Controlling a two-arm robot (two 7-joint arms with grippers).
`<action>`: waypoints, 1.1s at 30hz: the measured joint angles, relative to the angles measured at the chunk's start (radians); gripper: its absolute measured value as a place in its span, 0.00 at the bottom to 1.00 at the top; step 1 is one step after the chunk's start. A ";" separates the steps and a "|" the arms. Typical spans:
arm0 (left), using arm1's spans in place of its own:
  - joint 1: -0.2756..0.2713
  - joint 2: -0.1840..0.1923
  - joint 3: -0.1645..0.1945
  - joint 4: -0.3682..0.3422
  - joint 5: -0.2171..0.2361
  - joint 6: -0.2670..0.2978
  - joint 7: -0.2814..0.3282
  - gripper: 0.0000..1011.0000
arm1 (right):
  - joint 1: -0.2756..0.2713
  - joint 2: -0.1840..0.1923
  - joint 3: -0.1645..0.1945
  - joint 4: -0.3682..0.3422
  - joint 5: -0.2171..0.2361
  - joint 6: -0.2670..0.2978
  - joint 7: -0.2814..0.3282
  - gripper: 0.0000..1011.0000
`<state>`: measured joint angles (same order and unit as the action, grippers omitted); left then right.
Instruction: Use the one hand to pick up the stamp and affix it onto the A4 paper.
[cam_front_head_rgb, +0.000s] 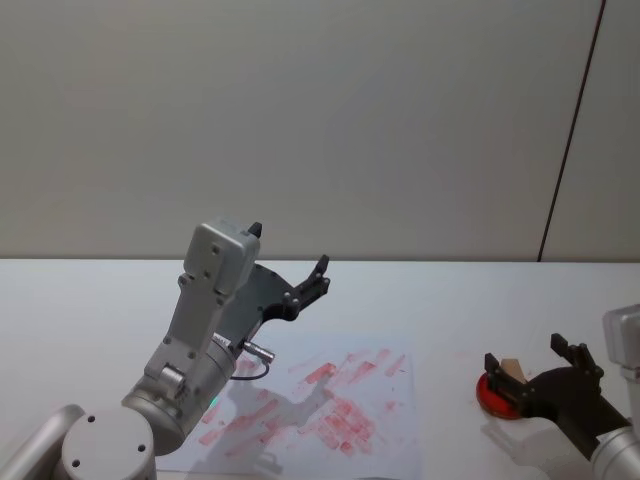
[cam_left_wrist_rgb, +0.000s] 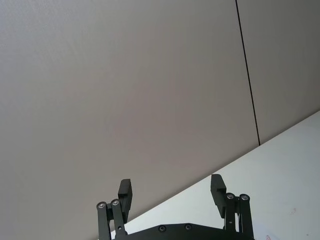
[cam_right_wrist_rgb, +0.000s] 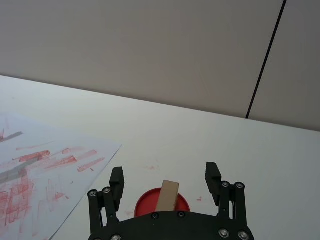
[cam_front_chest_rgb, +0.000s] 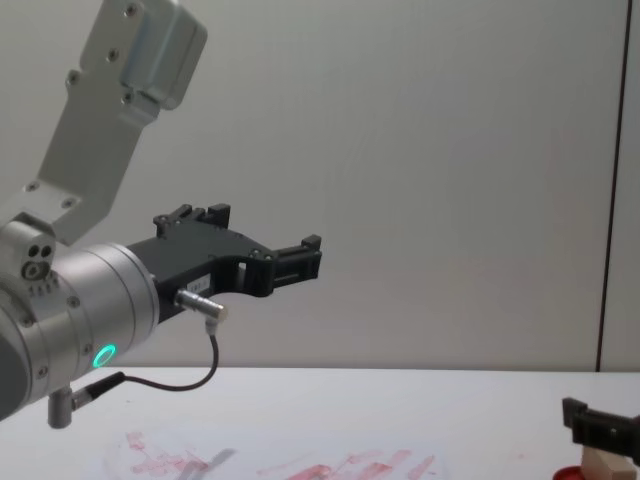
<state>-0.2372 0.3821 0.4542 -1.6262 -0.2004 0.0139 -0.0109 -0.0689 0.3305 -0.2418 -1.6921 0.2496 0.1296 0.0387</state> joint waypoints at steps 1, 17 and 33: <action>0.000 0.000 0.000 0.000 0.000 0.000 0.000 0.99 | 0.006 -0.006 -0.001 0.012 0.003 0.002 0.000 0.99; 0.000 0.000 0.000 0.000 0.000 0.000 0.000 0.99 | 0.073 -0.061 -0.009 0.136 0.031 0.035 0.013 0.99; 0.000 0.000 0.000 0.000 0.000 0.000 0.000 0.99 | 0.109 -0.092 -0.018 0.211 0.034 0.045 0.037 0.70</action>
<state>-0.2372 0.3821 0.4543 -1.6262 -0.2004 0.0139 -0.0110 0.0398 0.2380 -0.2597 -1.4812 0.2835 0.1747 0.0755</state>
